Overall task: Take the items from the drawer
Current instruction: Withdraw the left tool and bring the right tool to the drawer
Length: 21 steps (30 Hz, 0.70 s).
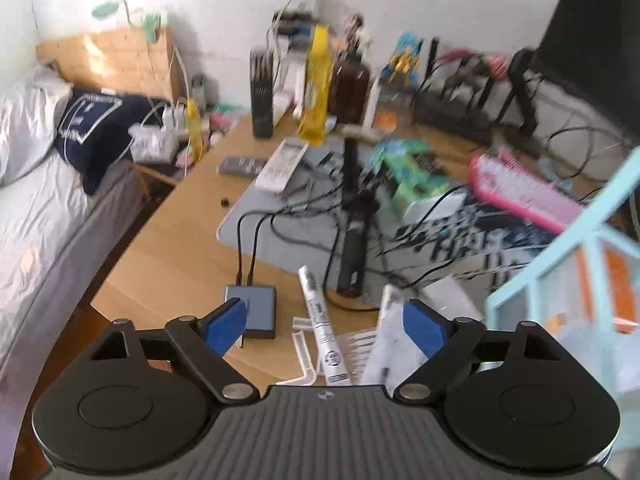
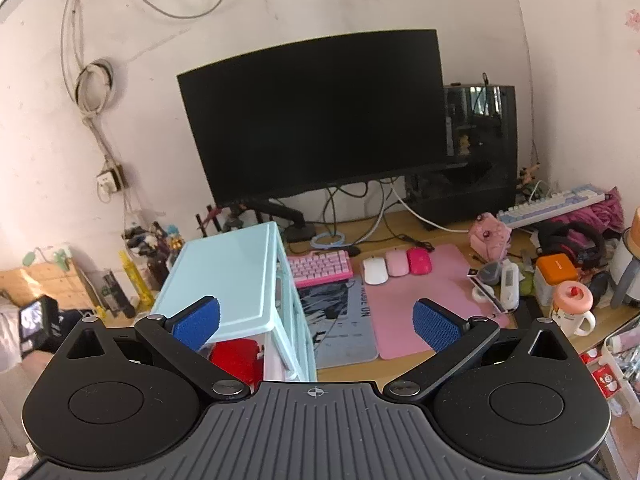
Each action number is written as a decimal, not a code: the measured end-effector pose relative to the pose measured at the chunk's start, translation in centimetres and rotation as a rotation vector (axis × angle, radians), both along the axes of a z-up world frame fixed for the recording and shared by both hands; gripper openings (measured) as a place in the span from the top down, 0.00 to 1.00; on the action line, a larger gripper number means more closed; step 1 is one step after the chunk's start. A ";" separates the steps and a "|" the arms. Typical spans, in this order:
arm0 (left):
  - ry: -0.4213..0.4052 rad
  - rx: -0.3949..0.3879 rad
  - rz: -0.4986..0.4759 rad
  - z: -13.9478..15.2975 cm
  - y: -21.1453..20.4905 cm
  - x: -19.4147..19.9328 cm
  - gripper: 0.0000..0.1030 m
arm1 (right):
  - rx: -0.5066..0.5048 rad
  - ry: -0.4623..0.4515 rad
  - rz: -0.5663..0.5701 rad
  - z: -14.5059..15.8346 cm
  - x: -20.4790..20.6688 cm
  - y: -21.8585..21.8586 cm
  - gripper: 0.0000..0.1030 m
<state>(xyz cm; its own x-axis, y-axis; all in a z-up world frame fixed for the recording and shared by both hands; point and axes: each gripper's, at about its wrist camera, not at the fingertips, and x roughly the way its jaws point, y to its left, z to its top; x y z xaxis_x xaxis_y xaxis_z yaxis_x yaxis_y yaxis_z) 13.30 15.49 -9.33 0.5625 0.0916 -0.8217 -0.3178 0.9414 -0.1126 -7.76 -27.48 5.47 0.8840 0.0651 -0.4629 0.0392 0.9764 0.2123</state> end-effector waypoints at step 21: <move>-0.633 0.113 -0.110 15.0 -7.9 -16.6 0.00 | 0.000 0.014 0.124 -1.0 -1.5 0.3 0.00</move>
